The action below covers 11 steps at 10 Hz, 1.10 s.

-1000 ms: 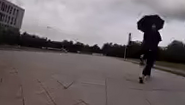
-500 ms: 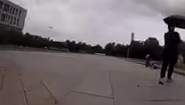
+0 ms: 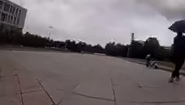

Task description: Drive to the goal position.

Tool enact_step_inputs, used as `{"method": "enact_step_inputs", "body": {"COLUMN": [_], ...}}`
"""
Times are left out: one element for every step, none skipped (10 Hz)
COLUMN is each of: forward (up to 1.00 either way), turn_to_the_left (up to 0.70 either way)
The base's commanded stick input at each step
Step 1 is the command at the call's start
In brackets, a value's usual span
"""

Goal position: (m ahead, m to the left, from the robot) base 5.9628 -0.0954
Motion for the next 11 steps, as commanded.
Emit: {"method": "enact_step_inputs", "body": {"forward": [1.00,1.00,1.00,1.00,1.00,1.00,1.00,1.00,1.00,1.00,1.00], "turn_to_the_left": [0.00,0.00,0.00,0.00,0.00,0.00,0.00,0.00,0.00,0.00,0.00]}}
